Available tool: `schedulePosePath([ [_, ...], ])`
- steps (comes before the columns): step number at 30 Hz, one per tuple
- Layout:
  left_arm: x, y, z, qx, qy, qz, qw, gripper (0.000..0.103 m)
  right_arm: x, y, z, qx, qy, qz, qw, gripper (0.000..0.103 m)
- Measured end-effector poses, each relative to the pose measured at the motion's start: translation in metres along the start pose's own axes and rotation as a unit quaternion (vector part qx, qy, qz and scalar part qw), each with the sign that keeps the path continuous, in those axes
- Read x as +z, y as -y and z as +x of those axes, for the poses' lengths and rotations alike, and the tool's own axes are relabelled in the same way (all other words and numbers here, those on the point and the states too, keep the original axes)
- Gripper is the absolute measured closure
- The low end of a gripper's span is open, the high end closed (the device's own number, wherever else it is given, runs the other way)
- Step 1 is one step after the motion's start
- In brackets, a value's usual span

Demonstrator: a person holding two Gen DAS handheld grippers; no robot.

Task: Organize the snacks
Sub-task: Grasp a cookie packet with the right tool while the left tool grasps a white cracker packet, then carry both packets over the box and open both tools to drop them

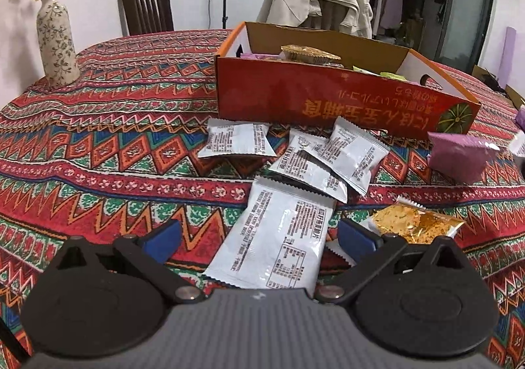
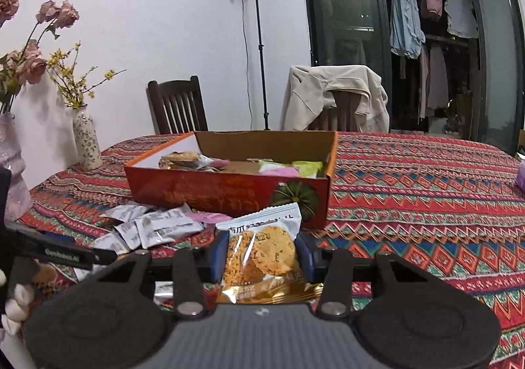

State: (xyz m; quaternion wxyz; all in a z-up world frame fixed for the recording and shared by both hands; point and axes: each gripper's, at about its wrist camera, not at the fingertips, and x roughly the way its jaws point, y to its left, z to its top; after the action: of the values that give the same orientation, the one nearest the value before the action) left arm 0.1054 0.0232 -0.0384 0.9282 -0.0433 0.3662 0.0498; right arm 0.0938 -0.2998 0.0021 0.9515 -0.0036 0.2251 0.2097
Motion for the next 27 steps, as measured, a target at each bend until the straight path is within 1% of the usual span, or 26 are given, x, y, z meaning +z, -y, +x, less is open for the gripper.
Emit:
schedulePosePath([
  [3,0.0,0.001,0.001,-0.006,0.002,0.014,0.9999,0.001,0.002,-0.006,0.004,0.007,-0.001,-0.002,1.0,0.059],
  [4,0.0,0.001,0.001,-0.01,0.003,0.017,0.9998,0.004,0.002,-0.007,0.005,0.01,-0.003,-0.003,1.0,0.059],
  [6,0.0,0.001,0.0,-0.017,0.005,0.021,0.9996,0.011,0.001,-0.01,0.007,0.016,-0.007,-0.004,1.0,0.059],
  [7,0.0,0.001,0.0,-0.012,0.007,0.025,0.9996,0.019,0.001,-0.011,0.008,0.017,-0.008,-0.006,1.0,0.059],
  [10,-0.001,0.002,-0.001,-0.006,0.013,0.033,0.9993,0.03,0.002,-0.013,0.008,0.017,-0.009,-0.006,1.0,0.059],
  [11,-0.001,0.002,-0.003,-0.008,0.015,0.035,0.9992,0.039,0.002,-0.014,0.007,0.017,-0.007,-0.006,1.0,0.059],
  [13,-0.001,0.001,-0.005,-0.012,0.018,0.035,0.9991,0.046,0.004,-0.016,0.005,0.018,-0.003,-0.006,1.0,0.059],
  [15,-0.002,-0.001,-0.008,-0.019,0.022,0.03,0.9991,0.049,0.006,-0.017,0.003,0.017,0.0,-0.007,1.0,0.059],
  [19,-0.004,-0.004,-0.014,-0.018,0.032,0.024,0.999,0.05,0.01,-0.02,0.0,0.013,0.003,-0.01,1.0,0.059],
  [27,0.007,-0.005,-0.037,-0.02,0.078,0.024,0.9964,0.05,0.017,-0.026,0.004,0.008,0.005,-0.014,1.0,0.059],
])
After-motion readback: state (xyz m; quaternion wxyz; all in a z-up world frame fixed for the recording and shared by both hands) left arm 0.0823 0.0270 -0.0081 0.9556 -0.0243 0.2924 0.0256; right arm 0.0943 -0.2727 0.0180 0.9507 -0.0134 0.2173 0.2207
